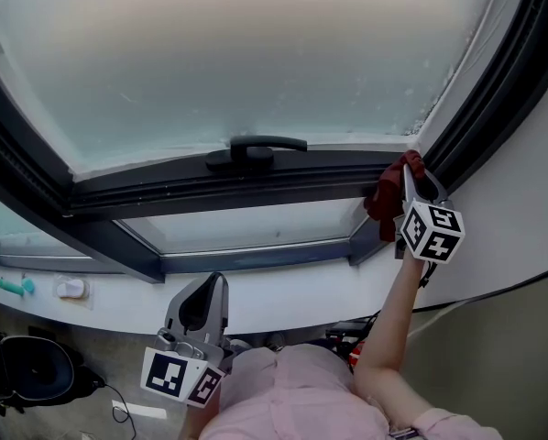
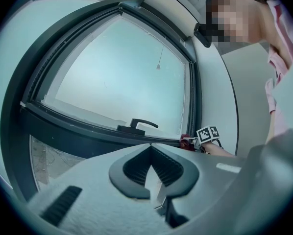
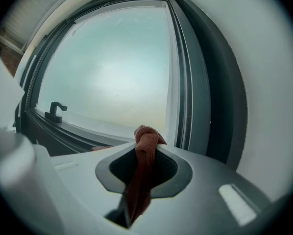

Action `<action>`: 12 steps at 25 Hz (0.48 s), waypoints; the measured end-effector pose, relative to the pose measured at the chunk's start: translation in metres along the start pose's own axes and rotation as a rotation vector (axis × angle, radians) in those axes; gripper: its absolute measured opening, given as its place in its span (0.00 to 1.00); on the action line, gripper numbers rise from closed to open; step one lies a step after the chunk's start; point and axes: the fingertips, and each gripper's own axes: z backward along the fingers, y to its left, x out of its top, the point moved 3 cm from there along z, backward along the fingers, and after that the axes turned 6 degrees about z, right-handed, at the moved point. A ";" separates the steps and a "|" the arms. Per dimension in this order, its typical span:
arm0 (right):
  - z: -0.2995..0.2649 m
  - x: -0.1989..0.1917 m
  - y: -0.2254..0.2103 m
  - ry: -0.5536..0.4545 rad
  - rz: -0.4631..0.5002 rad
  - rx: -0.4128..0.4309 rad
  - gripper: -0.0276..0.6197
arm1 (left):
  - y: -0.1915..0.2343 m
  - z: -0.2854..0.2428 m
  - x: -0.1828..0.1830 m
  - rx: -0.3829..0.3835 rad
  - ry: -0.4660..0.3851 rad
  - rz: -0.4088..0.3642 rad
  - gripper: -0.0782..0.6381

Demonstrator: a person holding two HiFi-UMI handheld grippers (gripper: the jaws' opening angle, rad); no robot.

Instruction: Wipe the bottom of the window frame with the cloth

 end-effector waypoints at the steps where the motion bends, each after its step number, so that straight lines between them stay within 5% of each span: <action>1: 0.000 0.000 -0.001 0.000 0.000 -0.003 0.14 | 0.000 0.000 0.000 0.001 -0.001 0.001 0.11; 12: 0.001 -0.004 -0.022 0.008 0.012 -0.045 0.14 | -0.001 0.004 0.000 0.008 -0.009 0.005 0.11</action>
